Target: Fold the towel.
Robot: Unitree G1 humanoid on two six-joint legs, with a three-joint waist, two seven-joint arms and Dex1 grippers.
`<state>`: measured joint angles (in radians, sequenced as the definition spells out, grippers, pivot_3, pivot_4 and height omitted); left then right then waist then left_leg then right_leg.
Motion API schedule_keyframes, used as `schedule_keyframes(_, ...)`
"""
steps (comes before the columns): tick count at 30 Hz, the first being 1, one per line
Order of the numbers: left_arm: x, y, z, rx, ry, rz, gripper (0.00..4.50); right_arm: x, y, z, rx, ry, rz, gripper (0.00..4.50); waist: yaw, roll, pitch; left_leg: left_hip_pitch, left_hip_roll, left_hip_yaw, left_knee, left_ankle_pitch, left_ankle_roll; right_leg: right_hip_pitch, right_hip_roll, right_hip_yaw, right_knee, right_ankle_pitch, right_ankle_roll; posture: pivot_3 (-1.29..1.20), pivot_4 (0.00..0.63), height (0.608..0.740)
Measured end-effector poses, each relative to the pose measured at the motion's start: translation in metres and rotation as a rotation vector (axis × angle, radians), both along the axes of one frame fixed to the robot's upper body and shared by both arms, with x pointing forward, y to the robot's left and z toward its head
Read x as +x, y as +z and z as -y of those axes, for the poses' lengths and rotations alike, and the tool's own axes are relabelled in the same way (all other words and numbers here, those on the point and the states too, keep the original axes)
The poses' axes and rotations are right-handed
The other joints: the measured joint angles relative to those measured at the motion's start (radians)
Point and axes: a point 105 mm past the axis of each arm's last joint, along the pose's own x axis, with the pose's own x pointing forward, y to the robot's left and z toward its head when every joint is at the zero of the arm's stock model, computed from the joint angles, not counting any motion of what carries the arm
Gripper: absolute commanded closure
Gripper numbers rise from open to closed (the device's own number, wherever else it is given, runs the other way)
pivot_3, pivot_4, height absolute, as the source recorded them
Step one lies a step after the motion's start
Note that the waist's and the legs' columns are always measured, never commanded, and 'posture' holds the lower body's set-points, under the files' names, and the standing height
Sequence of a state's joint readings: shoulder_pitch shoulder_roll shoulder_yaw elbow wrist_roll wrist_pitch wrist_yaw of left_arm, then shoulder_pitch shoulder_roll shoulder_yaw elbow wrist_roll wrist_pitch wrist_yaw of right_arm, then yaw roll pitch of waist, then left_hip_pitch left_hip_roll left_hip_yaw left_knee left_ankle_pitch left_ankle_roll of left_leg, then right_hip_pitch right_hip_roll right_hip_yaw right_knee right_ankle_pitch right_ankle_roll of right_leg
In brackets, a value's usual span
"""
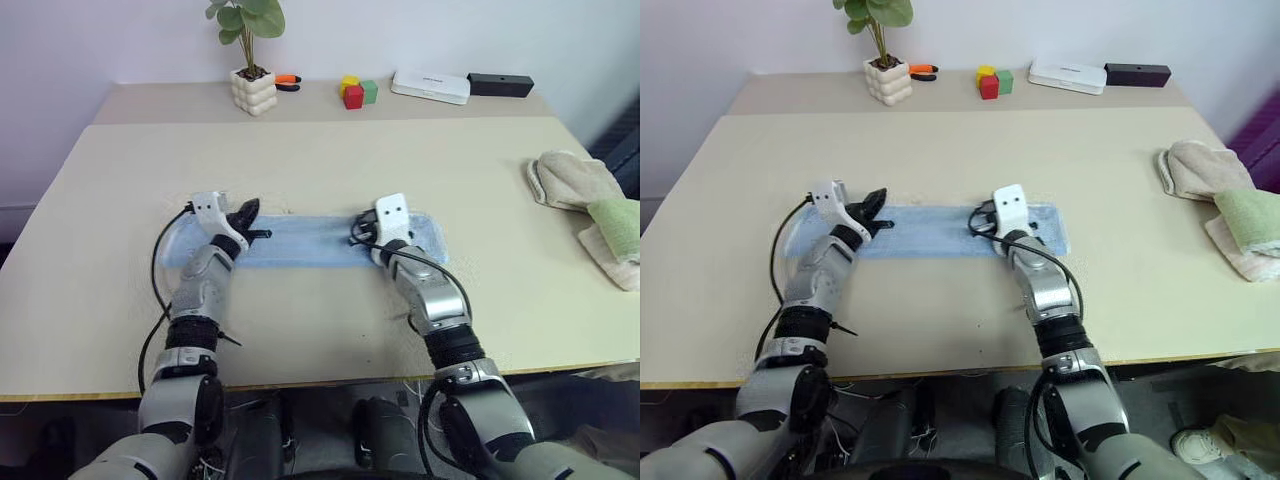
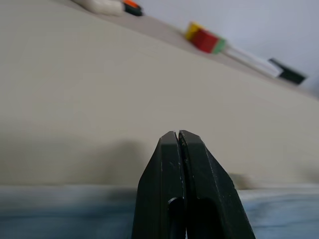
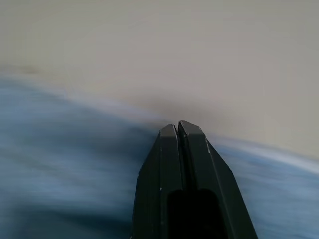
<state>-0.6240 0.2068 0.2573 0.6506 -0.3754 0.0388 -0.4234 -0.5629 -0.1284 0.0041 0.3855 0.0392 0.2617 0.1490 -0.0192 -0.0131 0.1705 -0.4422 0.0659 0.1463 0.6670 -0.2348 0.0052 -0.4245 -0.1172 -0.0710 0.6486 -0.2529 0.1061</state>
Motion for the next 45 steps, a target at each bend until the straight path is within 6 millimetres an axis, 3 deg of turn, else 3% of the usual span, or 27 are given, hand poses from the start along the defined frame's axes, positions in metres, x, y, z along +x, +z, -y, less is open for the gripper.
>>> schedule_keyframes(5, -0.005, -0.004, -0.056, 0.089, 0.111, -0.001, 4.5, 0.002, 0.0, 0.046, -0.078, -0.112, 0.031, 4.47, -0.001, 0.001, -0.005, 0.001, 0.0, 0.0, -0.001, 0.0, 0.0, 0.0, 0.0, 0.0, 0.0, 0.0, 0.0, 0.0, 0.15, 0.735)
schedule_keyframes(10, -0.009, -0.003, -0.082, 0.108, 0.147, -0.008, 4.5, 0.002, 0.001, 0.07, -0.141, -0.148, 0.056, 4.47, -0.002, 0.001, -0.006, 0.001, 0.0, 0.0, -0.001, 0.0, 0.0, 0.0, 0.0, 0.0, 0.0, 0.0, 0.0, 0.0, 0.15, 0.735)
schedule_keyframes(12, -0.01, -0.002, -0.084, 0.088, 0.13, -0.001, 4.5, 0.001, 0.003, 0.073, -0.106, -0.135, 0.059, 3.97, -0.002, 0.001, -0.006, 0.001, 0.0, 0.0, -0.001, 0.0, 0.0, 0.0, 0.0, 0.0, 0.0, 0.0, 0.0, 0.0, 0.15, 0.735)
schedule_keyframes(13, -0.012, -0.001, -0.081, 0.074, 0.101, 0.008, 3.96, 0.001, 0.003, 0.072, -0.083, -0.118, 0.058, 3.68, -0.002, 0.001, -0.006, 0.001, 0.0, 0.0, -0.001, 0.0, 0.0, 0.0, 0.0, 0.0, -0.001, 0.0, 0.0, 0.0, 0.15, 0.735)
schedule_keyframes(14, -0.015, 0.001, -0.076, 0.072, 0.053, 0.027, 3.64, -0.001, 0.005, 0.071, -0.05, -0.097, 0.058, 3.22, -0.002, 0.001, -0.006, 0.0, 0.0, 0.001, -0.001, 0.0, 0.0, 0.0, 0.0, 0.0, -0.001, 0.0, 0.0, 0.0, 0.15, 0.735)
schedule_keyframes(17, -0.019, 0.01, -0.062, 0.095, -0.055, 0.071, 2.15, -0.004, 0.024, 0.071, 0.058, -0.046, 0.081, 1.72, 0.003, 0.001, -0.004, -0.001, 0.0, 0.001, -0.001, 0.0, 0.0, -0.001, 0.0, 0.0, -0.001, 0.0, 0.0, 0.0, 0.15, 0.735)
schedule_keyframes(20, -0.025, 0.032, -0.054, 0.159, -0.163, 0.144, 0.6, -0.016, 0.053, 0.085, 0.092, -0.007, 0.116, 0.17, 0.008, 0.001, -0.004, -0.001, 0.0, 0.0, -0.001, 0.0, 0.0, -0.001, 0.0, 0.0, -0.001, 0.0, 0.0, 0.0, 0.15, 0.735)
schedule_keyframes(21, -0.028, 0.041, -0.054, 0.185, -0.199, 0.167, 0.09, -0.022, 0.059, 0.094, 0.134, -0.017, 0.104, 0.0, 0.009, 0.001, -0.004, -0.001, 0.0, -0.001, -0.001, 0.0, 0.0, -0.001, 0.0, 0.0, -0.001, 0.0, 0.0, 0.0, 0.15, 0.735)
schedule_keyframes(23, -0.035, 0.061, -0.06, 0.241, -0.244, 0.216, 0.03, -0.036, 0.063, 0.119, 0.252, -0.069, 0.061, 0.0, 0.006, 0.0, -0.005, -0.001, 0.0, -0.003, -0.001, 0.0, 0.0, -0.001, 0.0, 0.0, -0.001, 0.0, 0.0, 0.0, 0.15, 0.735)
schedule_keyframes(25, -0.041, 0.071, -0.06, 0.29, -0.294, 0.248, 0.03, -0.051, 0.06, 0.13, 0.391, -0.104, 0.01, 0.0, 0.006, 0.001, -0.005, -0.001, 0.001, -0.004, -0.002, -0.001, 0.001, -0.001, 0.0, 0.0, -0.001, 0.0, -0.001, 0.0, 0.15, 0.735)
schedule_keyframes(30, -0.067, 0.064, -0.045, 0.348, -0.569, 0.217, 0.03, -0.1, 0.043, 0.112, 0.677, -0.101, -0.132, 0.0, 0.002, 0.001, -0.005, -0.001, 0.001, -0.006, -0.003, -0.003, 0.005, -0.001, 0.0, -0.001, -0.001, -0.001, -0.002, 0.0, 0.15, 0.735)
schedule_keyframes(36, -0.084, 0.064, -0.041, 0.387, -0.762, 0.207, 0.03, -0.137, 0.037, 0.104, 0.869, -0.121, -0.224, 0.0, 0.009, 0.001, -0.005, -0.001, 0.001, -0.007, -0.003, -0.004, 0.006, 0.0, 0.0, -0.001, -0.002, -0.001, -0.003, 0.0, 0.15, 0.735)
schedule_keyframes(39, -0.08, 0.068, -0.039, 0.386, -0.79, 0.215, 0.03, -0.145, 0.023, 0.095, 0.95, -0.148, -0.304, 0.0, 0.006, 0.0, -0.005, -0.001, 0.001, -0.007, -0.003, -0.004, 0.006, 0.0, 0.0, -0.001, -0.003, -0.001, -0.002, 0.0, 0.15, 0.735)
schedule_keyframes(45, -0.077, 0.071, -0.029, 0.389, -0.829, 0.238, 0.03, -0.14, 0.019, 0.083, 1.08, -0.167, -0.356, 0.0, 0.0, 0.001, -0.005, -0.001, 0.001, -0.007, -0.003, -0.004, 0.007, 0.0, 0.0, -0.001, -0.003, -0.001, -0.002, 0.0, 0.15, 0.735)
